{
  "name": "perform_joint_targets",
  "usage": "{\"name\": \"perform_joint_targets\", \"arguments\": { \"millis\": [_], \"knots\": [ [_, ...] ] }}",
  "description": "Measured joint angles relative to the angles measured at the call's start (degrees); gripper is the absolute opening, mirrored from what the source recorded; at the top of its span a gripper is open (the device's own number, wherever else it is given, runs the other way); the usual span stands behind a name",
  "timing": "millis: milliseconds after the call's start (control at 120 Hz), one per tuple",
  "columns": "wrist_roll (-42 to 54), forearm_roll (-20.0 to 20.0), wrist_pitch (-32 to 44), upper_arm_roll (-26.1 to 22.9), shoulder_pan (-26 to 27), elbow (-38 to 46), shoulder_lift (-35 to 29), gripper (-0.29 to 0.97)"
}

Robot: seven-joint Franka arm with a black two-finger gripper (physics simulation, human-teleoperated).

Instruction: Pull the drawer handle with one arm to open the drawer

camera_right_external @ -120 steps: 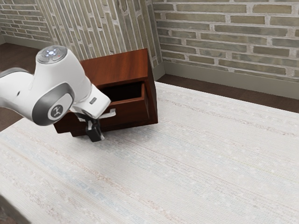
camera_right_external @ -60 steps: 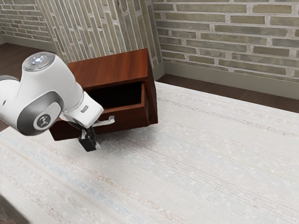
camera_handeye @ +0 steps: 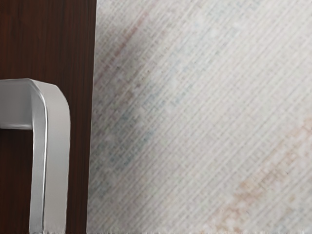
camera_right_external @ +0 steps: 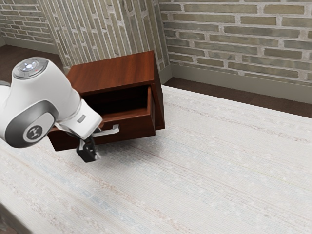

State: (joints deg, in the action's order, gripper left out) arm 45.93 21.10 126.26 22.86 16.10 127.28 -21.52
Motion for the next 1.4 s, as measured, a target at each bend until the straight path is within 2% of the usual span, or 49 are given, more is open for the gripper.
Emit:
{"name": "perform_joint_targets", "arguments": {
  "millis": [542, 733, 842, 1008, 1167, 1400],
  "knots": [
    [-0.31, 0.12, -0.40, 0.67, 0.20, -0.50, -1.48, 0.68],
    [-0.85, -0.42, -5.08, -0.17, 0.42, -8.80, -1.54, 0.68],
    [-2.56, -3.18, -10.56, -0.27, 0.42, -15.08, -0.51, 0.68],
    [-7.31, -9.11, -20.53, -0.36, 0.42, -28.28, 6.13, 0.68],
    [-11.32, -12.49, -26.55, -3.67, 0.31, -32.74, 8.19, 0.68],
    [-15.55, -14.22, -30.63, -4.18, 0.23, -33.32, 8.45, 0.68]
  ]
}}
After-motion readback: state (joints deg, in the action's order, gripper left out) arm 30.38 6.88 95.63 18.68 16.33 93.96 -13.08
